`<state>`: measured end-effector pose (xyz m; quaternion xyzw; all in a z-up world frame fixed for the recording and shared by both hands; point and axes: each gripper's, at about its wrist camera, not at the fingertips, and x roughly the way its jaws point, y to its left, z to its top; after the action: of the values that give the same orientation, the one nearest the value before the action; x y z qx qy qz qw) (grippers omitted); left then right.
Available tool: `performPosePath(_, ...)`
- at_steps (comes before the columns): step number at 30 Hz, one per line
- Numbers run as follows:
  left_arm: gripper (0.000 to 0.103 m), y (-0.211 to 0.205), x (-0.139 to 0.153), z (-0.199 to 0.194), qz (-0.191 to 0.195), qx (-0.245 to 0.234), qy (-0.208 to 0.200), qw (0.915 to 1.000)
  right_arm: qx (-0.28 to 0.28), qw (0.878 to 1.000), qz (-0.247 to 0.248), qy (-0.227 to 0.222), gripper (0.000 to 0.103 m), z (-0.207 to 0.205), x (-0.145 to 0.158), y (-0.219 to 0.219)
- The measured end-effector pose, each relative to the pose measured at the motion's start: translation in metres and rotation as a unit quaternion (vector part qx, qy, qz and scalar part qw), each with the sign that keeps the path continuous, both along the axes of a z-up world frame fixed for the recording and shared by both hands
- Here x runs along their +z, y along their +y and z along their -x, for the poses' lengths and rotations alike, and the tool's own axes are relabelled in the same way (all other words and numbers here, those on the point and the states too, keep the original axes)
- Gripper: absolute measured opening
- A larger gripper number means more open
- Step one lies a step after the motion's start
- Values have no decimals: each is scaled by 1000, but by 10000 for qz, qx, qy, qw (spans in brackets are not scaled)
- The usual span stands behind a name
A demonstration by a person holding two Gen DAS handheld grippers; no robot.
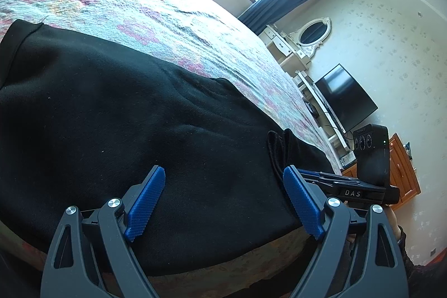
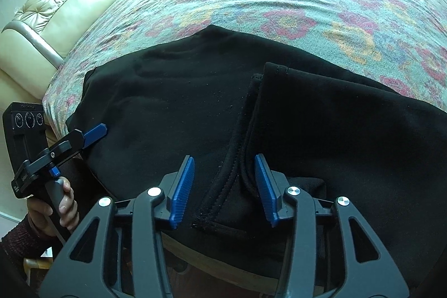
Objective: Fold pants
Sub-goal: 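Grasp the end of the black pants with the left tool and lift it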
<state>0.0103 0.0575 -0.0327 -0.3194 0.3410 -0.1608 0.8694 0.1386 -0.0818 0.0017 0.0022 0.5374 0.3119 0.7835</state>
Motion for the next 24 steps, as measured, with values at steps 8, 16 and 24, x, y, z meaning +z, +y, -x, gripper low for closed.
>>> performPosePath(8, 85, 3, 0, 1, 164, 33, -36, 9999, -23, 9991, -381, 195, 64, -1, -2, 2)
performPosePath(16, 85, 10, 3, 7, 334, 254, 7, 9991, 28, 9975, 235, -660, 66, 15, 31, 14)
performPosePath(24, 85, 64, 15, 25, 738, 773, 73, 9942, 353, 9962, -437, -671, 75, 28, 55, 39)
